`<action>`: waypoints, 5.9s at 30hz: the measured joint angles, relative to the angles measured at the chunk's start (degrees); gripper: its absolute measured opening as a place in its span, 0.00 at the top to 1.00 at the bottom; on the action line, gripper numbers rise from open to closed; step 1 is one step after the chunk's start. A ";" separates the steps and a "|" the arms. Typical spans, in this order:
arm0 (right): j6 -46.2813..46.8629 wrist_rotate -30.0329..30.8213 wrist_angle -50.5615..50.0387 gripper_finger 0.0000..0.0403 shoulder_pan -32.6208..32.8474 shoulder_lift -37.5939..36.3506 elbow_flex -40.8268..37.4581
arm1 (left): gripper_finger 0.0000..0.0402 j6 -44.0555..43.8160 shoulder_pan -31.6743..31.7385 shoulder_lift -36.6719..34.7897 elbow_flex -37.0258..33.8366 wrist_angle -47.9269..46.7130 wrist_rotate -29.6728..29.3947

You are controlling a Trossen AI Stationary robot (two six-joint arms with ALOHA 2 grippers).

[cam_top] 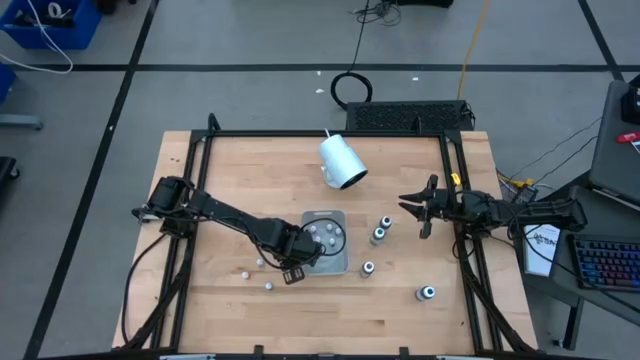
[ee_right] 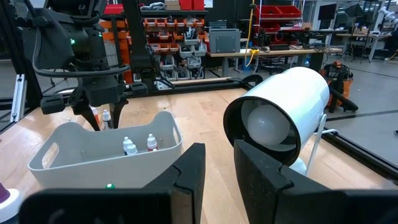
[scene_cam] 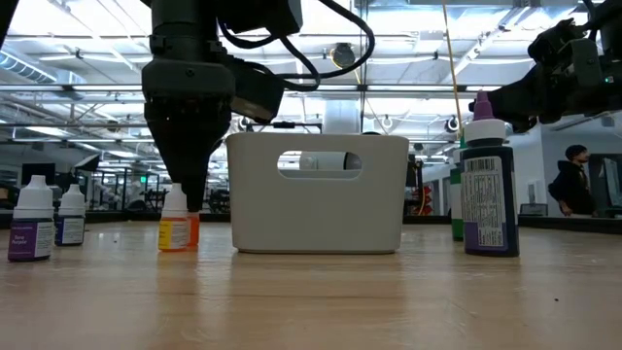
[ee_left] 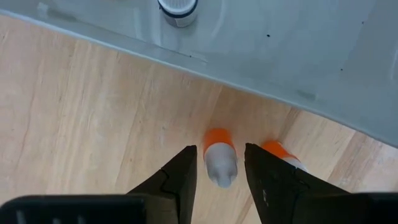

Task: Pick & Place food coloring
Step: Put the top small orange food coloring bottle into the gray bin

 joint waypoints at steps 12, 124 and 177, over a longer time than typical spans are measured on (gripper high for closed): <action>-0.02 0.00 0.00 0.81 0.02 0.00 0.00 | 0.66 -1.42 0.00 0.00 0.00 -1.72 0.58; -0.02 0.00 0.31 0.81 0.02 0.11 0.02 | 0.47 15.71 2.84 -3.72 -5.84 10.62 -5.84; -0.02 0.00 0.28 0.81 0.00 0.11 0.01 | 0.67 17.10 2.91 -3.72 -7.41 13.55 -4.53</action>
